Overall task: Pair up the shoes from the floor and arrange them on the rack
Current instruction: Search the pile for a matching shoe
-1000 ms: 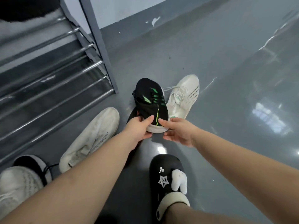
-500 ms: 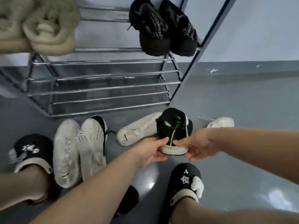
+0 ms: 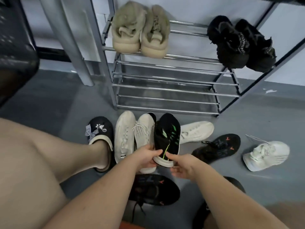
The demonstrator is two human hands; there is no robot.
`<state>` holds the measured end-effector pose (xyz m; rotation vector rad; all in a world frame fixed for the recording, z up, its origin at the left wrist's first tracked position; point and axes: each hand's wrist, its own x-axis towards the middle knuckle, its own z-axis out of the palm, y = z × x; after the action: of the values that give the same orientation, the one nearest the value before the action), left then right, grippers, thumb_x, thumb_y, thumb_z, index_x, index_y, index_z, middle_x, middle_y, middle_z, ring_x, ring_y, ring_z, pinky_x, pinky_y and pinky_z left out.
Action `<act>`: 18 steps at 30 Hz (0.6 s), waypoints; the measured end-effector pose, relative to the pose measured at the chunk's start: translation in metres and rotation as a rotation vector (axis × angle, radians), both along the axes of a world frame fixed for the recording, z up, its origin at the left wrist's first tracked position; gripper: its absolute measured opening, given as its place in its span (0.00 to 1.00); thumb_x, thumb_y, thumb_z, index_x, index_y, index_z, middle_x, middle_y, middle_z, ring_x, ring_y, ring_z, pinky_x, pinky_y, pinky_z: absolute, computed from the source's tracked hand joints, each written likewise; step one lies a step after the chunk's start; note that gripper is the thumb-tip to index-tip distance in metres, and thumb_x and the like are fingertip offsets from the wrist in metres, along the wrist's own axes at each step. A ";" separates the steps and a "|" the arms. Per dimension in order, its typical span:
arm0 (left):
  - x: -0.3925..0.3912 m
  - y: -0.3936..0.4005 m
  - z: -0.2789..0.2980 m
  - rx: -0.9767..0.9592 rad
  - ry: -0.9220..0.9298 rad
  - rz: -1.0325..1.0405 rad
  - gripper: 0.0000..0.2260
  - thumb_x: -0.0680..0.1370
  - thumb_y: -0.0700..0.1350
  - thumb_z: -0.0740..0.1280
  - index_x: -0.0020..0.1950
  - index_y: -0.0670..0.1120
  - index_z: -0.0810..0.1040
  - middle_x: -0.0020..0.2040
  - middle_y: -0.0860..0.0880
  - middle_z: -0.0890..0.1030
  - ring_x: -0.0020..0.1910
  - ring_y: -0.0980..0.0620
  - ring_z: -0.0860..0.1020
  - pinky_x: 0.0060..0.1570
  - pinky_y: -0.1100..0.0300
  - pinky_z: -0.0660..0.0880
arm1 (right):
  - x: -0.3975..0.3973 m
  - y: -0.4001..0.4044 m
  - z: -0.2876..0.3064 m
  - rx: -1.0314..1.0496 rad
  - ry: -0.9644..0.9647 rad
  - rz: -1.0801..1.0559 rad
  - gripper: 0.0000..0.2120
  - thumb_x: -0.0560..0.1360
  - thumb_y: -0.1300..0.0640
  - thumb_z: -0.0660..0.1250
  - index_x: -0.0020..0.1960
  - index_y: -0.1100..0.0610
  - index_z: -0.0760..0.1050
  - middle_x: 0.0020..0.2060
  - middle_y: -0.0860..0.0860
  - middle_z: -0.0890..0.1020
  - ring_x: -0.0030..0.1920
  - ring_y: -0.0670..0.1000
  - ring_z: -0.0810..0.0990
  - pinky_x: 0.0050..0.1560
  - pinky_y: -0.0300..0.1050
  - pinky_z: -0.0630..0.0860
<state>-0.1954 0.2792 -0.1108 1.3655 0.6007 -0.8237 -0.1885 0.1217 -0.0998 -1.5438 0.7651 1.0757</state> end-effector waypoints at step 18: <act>-0.018 0.027 -0.048 0.552 -0.049 0.050 0.26 0.77 0.52 0.66 0.71 0.42 0.68 0.70 0.44 0.71 0.68 0.44 0.70 0.65 0.55 0.66 | -0.024 -0.020 -0.038 -0.145 -0.202 -0.061 0.22 0.71 0.54 0.74 0.59 0.64 0.74 0.36 0.53 0.78 0.30 0.50 0.75 0.38 0.42 0.76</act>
<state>-0.2131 0.3064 -0.1590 1.8548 0.8602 -0.6008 -0.2126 0.1020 -0.1374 -1.7113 0.7577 0.8194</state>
